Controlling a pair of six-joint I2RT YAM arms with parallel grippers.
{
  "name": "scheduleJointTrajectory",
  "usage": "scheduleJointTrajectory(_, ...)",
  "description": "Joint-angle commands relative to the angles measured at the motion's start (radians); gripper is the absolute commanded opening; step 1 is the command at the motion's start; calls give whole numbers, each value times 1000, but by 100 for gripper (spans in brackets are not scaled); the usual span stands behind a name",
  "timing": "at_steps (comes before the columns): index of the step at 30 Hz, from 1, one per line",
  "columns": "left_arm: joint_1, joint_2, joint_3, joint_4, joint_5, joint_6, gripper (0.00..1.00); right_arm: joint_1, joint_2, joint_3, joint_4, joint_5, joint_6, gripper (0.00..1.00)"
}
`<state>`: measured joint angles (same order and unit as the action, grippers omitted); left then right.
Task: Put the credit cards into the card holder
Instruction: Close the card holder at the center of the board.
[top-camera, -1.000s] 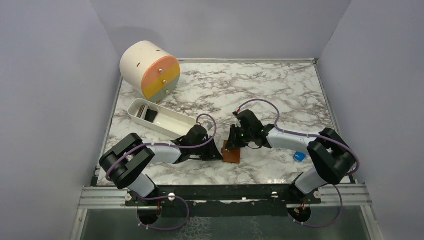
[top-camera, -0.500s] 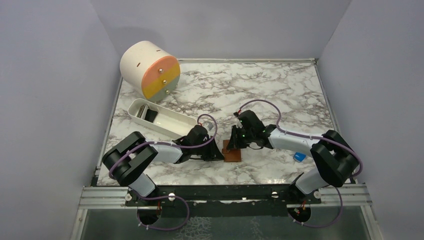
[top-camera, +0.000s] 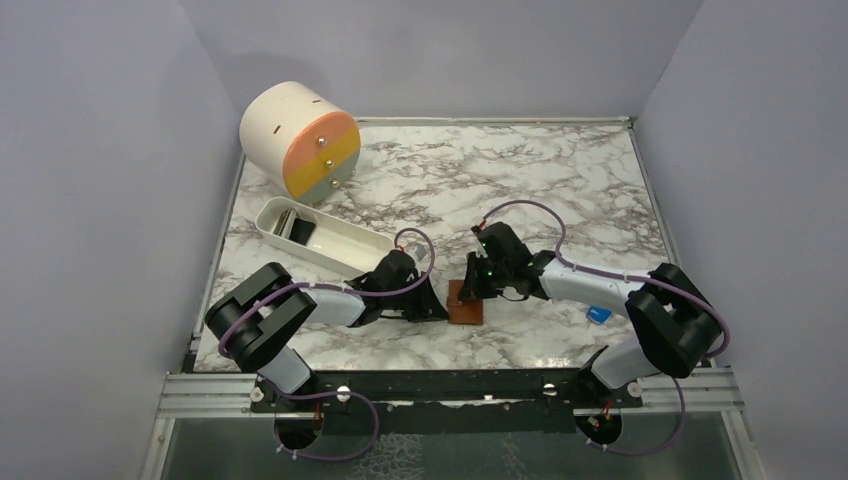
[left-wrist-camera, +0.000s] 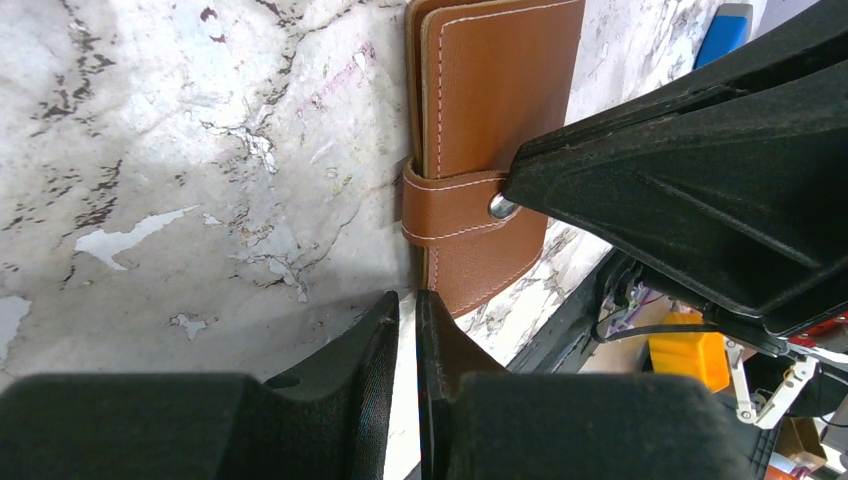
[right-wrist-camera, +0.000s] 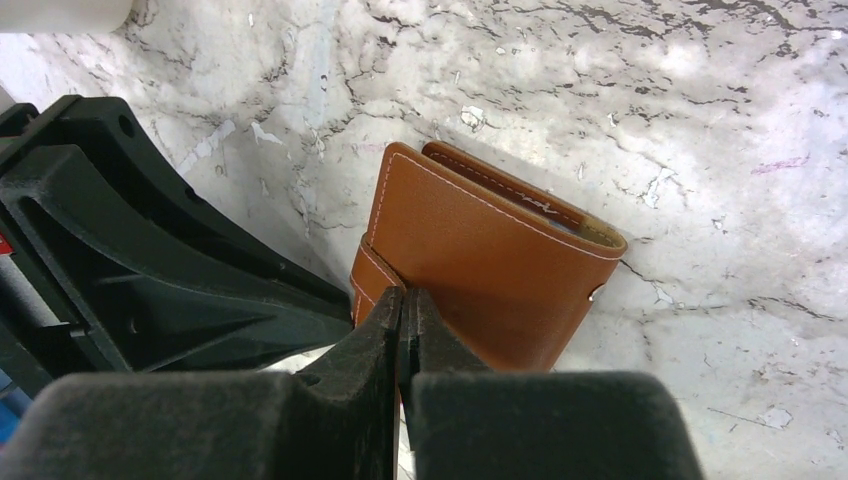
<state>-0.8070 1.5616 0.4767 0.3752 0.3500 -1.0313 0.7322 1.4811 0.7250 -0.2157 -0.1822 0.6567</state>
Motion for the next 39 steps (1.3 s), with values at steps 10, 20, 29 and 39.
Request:
scheduleJointTrajectory(10,-8,7,0,-64,-40,19,16,6,35,-59,24,105,-24,1)
scheduleJointTrajectory(20,-8,-32,47,-153,-79,66,17,7,-18,4,2,39,-37,1)
scheduleJointTrajectory(29,-7,-65,60,-134,-74,78,17,7,-24,19,-29,87,-49,1)
scheduleJointTrajectory(39,-19,-69,122,-64,13,77,18,7,-15,28,-17,74,-43,1)
